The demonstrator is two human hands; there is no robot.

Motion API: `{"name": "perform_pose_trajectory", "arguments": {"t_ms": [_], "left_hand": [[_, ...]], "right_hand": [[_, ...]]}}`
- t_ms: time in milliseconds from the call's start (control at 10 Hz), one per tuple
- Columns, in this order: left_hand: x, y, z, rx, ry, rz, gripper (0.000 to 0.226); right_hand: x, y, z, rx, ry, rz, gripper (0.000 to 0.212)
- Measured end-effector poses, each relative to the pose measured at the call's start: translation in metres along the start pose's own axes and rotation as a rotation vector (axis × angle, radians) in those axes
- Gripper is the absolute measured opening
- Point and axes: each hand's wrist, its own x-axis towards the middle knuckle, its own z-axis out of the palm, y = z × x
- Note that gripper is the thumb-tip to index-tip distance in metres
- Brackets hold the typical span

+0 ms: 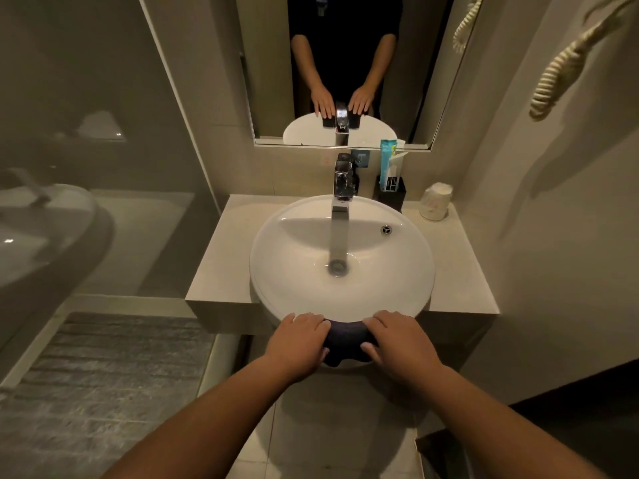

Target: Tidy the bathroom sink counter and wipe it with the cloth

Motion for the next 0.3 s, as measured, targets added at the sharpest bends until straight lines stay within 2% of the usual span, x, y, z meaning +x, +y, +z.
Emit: {"name": "perform_pose_trajectory", "arguments": {"t_ms": [100,200,300], "left_hand": [[-0.007,0.001,-0.027,-0.03,0.004,-0.02,0.031],[0.007,0.004,-0.075,-0.156,-0.123,-0.121,0.034],[0.025,0.0,-0.133,-0.291,-0.532,-0.168,0.039]], "right_hand": [[-0.001,-0.003,-0.028,0.018,-0.098,0.068,0.032],[0.023,-0.004,-0.072,-0.009,-0.41,0.077,0.034],[0.048,-0.008,-0.135,0.117,-0.839,0.167,0.033]]}}
